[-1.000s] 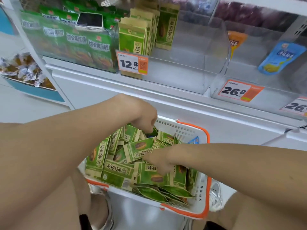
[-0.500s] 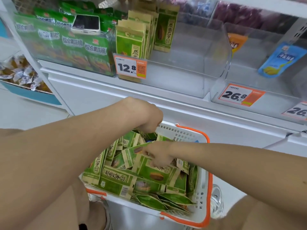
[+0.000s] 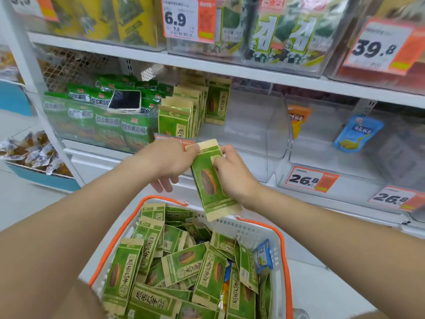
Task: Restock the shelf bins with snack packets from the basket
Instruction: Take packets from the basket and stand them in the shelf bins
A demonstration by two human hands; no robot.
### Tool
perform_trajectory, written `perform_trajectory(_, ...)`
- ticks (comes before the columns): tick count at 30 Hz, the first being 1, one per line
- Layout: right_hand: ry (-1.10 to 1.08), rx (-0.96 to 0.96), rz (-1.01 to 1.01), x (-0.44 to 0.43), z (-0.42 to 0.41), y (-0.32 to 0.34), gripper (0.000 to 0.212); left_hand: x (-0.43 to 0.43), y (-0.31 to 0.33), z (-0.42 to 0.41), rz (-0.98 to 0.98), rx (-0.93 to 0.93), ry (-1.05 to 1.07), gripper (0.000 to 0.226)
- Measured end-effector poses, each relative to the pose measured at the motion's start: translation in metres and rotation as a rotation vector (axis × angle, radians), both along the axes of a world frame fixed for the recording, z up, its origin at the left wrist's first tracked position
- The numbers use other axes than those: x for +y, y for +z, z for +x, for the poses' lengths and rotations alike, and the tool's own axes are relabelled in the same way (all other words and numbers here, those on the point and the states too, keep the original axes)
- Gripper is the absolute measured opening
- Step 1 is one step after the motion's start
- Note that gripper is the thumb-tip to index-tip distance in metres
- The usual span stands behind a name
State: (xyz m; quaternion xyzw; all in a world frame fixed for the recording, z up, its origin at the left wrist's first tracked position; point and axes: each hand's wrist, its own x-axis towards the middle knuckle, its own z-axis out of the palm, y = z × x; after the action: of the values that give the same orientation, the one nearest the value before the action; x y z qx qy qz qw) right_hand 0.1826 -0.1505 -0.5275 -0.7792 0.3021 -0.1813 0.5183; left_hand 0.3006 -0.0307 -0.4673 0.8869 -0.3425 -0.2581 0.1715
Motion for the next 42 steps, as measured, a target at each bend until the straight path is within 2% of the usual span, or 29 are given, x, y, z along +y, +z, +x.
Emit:
perform_trajectory(2,-0.107,-0.135,0.068,0.001,0.004,0.007,0.016,-0.003,0.001,-0.008,-0.208,0.211,0.022,0.057)
perform_trajectory(4,-0.175,-0.244,0.144,0.002,0.006,0.016,0.018,-0.009,-0.006,-0.015,-0.387,0.273,0.004,0.05)
perform_trajectory(7,-0.17,-0.318,0.142,-0.003,0.006,0.031,0.022,-0.019,-0.015,-0.016,-0.625,0.112,0.049,0.047)
perform_trajectory(11,0.021,-0.252,0.115,-0.014,0.001,0.048,0.02,-0.025,-0.007,-0.009,-0.746,-0.165,0.138,0.048)
perform_trajectory(14,-0.015,-0.193,0.204,-0.023,0.006,0.055,0.014,-0.032,-0.002,0.003,-0.644,-0.255,0.117,0.06)
perform_trajectory(15,-0.05,-0.171,0.208,-0.026,0.01,0.057,0.017,-0.034,-0.001,0.006,-0.581,-0.346,0.11,0.061)
perform_trajectory(18,-0.138,-0.123,0.17,-0.043,0.025,0.06,0.023,-0.042,0.001,0.014,-0.422,-0.764,0.076,0.044)
perform_trajectory(21,-0.271,-0.11,0.043,-0.07,0.04,0.062,0.026,-0.05,0.001,0.026,-0.42,-0.962,-0.034,0.017)
perform_trajectory(23,-0.326,-0.041,-0.087,-0.088,0.048,0.061,0.028,-0.056,-0.007,0.038,-0.365,-1.055,-0.046,0.023)
perform_trajectory(26,-0.274,0.082,-0.238,-0.112,0.06,0.051,0.021,-0.063,-0.014,0.049,-0.314,-1.083,-0.052,0.044)
perform_trajectory(28,-0.24,0.15,-0.267,-0.123,0.069,0.045,0.03,-0.067,-0.017,0.058,-0.315,-1.07,-0.057,0.047)
perform_trajectory(30,-0.22,0.189,-0.277,-0.135,0.083,0.039,0.038,-0.072,-0.019,0.067,-0.322,-1.06,-0.059,0.044)
perform_trajectory(34,-0.268,0.174,-0.375,-0.156,0.116,0.038,0.037,-0.081,-0.025,0.078,-0.356,-1.071,-0.055,0.038)
perform_trajectory(37,-0.327,0.22,-0.46,-0.166,0.136,0.041,0.05,-0.084,-0.028,0.08,-0.396,-1.09,-0.042,0.03)
perform_trajectory(42,-0.342,0.167,-0.373,-0.171,0.161,0.031,0.057,-0.088,-0.034,0.085,-0.416,-1.116,-0.046,0.024)
